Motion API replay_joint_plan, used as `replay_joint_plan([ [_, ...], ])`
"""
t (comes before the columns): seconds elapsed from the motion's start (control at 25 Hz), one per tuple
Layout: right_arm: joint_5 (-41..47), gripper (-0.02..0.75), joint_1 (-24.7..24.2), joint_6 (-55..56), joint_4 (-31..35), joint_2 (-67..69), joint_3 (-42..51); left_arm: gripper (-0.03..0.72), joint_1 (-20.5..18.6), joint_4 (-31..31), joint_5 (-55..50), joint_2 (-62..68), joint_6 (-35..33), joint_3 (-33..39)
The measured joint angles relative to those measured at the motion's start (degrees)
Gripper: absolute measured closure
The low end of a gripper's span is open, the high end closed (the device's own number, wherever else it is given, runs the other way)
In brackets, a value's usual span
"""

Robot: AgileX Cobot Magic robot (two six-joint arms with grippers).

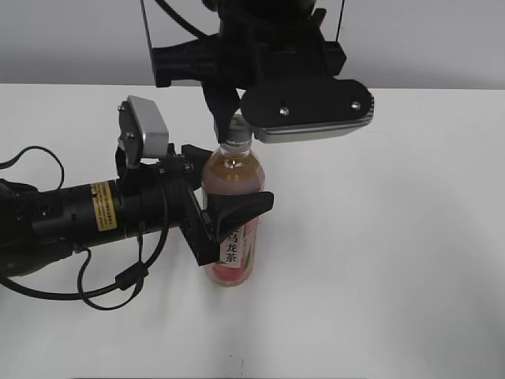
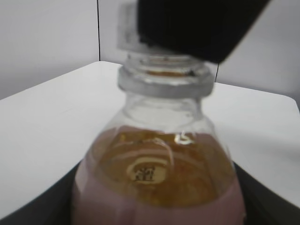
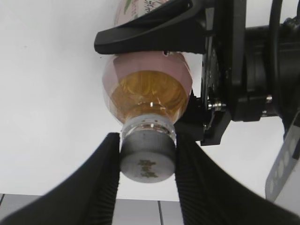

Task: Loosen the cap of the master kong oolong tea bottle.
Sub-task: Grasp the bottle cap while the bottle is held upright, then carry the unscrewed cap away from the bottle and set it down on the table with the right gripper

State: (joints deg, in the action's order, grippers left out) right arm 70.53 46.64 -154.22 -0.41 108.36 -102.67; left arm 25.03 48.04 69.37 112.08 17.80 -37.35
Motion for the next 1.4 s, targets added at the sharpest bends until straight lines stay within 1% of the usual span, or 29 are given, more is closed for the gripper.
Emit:
replay_joint_plan([
  [0.4, -0.5, 0.465, 1.1, -4.7, -0.8, -0.5, -0.1, 0.241, 0.0, -0.1, -0.4, 0.1, -0.2, 0.0],
  [0.56, -0.5, 0.465, 1.1, -4.3, -1.1, -1.8, -0.1, 0.241, 0.0, -0.3, -0.4, 0.1, -0.2, 0.0],
  [0.64, -0.5, 0.465, 1.1, -1.6, -1.3, -2.3, -0.1, 0.241, 0.0, -0.3, -0.4, 0.1, -0.2, 0.0],
  [0.72, -0.5, 0.465, 1.1, 4.5, -3.0, -2.9, -0.1, 0.241, 0.0, -0.3, -0.4, 0.1, -0.2, 0.0],
  [0.8, -0.5, 0.465, 0.2, 14.3, -5.1, -3.3, -0.1, 0.241, 0.0, -0.3, -0.4, 0.1, -0.2, 0.0],
  [0.88, -0.5, 0.465, -1.4, 24.2, -5.7, -3.4, -0.1, 0.241, 0.0, -0.4, -0.4, 0.1, -0.2, 0.0],
  [0.96, -0.5, 0.465, -4.0, 34.8, -6.1, -3.4, -0.1, 0.241, 0.0, -0.4, -0.4, 0.1, -0.2, 0.0],
  [1.08, -0.6, 0.465, -9.7, 48.7, -6.5, -3.5, 2.1, 0.241, 0.0, -0.4, -0.4, 0.1, -0.2, 0.0],
  [1.28, -0.6, 0.465, -18.4, 65.2, -6.8, -2.8, 7.8, 0.241, 0.0, -0.4, -0.4, 0.1, -0.2, 0.0],
  [1.4, -0.6, 0.465, -22.9, 75.4, -6.9, -0.4, 8.7, 0.241, 0.0, -0.4, -0.4, 0.1, -0.2, 0.0],
])
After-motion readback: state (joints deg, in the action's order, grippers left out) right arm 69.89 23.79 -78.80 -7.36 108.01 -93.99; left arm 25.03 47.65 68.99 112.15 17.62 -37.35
